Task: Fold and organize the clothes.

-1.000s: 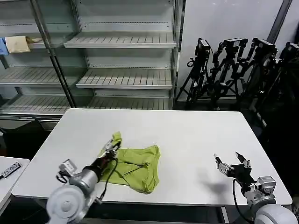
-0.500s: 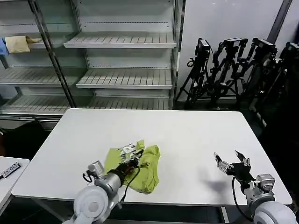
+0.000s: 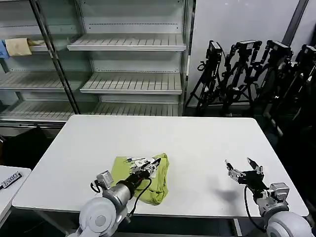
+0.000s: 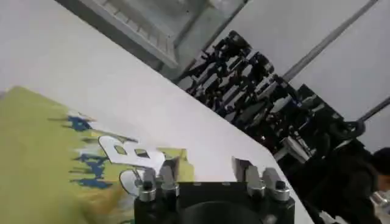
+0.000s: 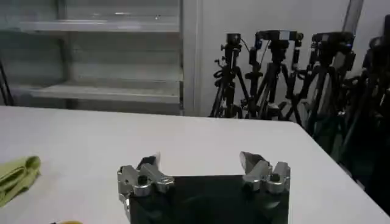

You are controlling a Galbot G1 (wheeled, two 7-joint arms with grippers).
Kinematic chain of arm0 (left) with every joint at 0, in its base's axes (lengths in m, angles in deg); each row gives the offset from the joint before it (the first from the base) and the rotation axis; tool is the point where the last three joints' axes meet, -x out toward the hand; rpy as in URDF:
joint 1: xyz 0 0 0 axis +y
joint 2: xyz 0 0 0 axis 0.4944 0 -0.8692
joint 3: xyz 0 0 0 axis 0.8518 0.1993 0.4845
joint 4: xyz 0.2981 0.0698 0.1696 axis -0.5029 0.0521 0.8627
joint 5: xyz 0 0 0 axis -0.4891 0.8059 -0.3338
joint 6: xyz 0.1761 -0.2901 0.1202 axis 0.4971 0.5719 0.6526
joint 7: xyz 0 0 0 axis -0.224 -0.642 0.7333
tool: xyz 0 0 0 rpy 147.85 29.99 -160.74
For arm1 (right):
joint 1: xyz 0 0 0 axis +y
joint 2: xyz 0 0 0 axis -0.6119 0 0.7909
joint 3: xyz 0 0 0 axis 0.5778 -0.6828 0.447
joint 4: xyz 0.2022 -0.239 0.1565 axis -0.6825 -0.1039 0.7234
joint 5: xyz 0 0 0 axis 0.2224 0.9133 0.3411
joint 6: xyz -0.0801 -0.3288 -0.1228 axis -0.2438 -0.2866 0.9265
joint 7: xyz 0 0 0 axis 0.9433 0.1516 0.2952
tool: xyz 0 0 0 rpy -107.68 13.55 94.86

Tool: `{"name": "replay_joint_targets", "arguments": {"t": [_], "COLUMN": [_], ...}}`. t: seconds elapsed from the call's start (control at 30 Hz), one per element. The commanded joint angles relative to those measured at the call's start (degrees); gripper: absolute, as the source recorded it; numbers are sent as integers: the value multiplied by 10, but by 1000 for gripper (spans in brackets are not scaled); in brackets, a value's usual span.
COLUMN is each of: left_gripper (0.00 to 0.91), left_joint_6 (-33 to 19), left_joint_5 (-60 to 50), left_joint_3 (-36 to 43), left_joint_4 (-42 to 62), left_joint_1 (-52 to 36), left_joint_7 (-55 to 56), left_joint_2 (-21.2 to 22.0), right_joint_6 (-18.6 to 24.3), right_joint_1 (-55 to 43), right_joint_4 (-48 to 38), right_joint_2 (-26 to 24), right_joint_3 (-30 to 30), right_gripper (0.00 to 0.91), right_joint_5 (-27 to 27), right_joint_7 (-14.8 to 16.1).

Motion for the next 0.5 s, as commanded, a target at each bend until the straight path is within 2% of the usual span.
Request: {"name": "replay_joint_targets", "arguments": {"t": [0.03, 0.23, 0.3, 0.5], "left_gripper": [907, 907, 907, 907], "left_joint_6": [-10, -21, -31, -41], "left_joint_5": [-34, -63, -105, -131], "left_joint_3": [-95, -172, -180, -173], "left_joint_4": [-21, 31, 54, 90], "left_joint_1": [35, 66, 71, 85], "left_joint_7": [-12, -24, -32, -42], "left_joint_2": [-58, -88, -89, -77], "right_joint_6": [0, 0, 0, -1], "right_joint_1": [-7, -9, -9, -2], "right_joint_4": [-1, -2, -2, 6], "right_joint_2": [2, 7, 8, 10], "right_joint_3": [-4, -7, -6, -1], "right_gripper": [907, 907, 907, 907], "right_joint_5": [0, 2, 2, 3], "right_joint_7": [0, 0, 0, -1]}}
